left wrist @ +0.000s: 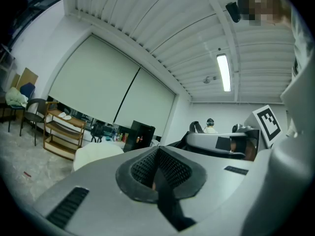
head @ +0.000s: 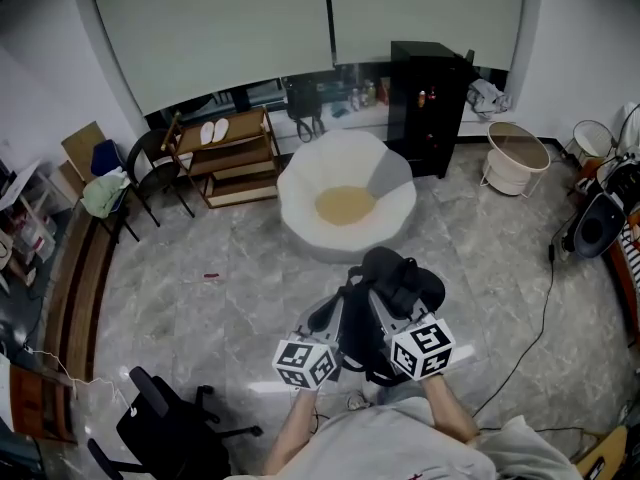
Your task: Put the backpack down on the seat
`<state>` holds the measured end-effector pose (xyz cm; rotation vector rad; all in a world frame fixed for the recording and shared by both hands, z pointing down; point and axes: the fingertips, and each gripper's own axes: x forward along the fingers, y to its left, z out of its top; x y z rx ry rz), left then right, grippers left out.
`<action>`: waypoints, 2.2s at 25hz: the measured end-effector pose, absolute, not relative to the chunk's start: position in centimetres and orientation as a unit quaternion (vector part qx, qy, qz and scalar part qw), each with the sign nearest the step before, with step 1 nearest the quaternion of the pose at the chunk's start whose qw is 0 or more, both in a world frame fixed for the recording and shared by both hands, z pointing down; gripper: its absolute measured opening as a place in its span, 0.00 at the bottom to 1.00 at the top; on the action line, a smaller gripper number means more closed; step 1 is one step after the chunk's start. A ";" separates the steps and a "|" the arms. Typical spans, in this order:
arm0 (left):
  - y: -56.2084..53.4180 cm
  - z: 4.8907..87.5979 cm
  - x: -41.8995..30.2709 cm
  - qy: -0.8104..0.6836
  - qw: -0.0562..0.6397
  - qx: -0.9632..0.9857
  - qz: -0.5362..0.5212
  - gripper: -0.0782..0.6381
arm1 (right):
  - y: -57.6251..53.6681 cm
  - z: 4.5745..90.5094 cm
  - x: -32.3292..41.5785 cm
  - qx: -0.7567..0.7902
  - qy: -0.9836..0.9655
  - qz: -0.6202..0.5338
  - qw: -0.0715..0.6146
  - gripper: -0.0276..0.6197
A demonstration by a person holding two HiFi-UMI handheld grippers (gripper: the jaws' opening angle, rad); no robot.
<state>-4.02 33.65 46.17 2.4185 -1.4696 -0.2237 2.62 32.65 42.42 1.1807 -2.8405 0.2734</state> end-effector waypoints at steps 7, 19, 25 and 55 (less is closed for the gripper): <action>33.1 48.1 -4.6 -0.522 0.151 0.836 -0.074 0.15 | 32.9 45.6 0.8 0.362 -0.925 0.107 0.040 0.11; 28.1 50.9 -3.1 -0.506 0.168 0.844 -0.053 0.15 | 29.3 49.2 -0.3 0.360 -0.922 0.135 0.044 0.11; 23.0 51.0 -3.5 -0.509 0.171 0.841 -0.059 0.15 | 23.7 49.4 0.1 0.363 -0.921 0.132 0.047 0.11; -1.2 51.8 -0.1 -0.545 0.179 0.817 -0.046 0.15 | -1.6 50.9 4.3 0.331 -0.928 0.156 0.070 0.11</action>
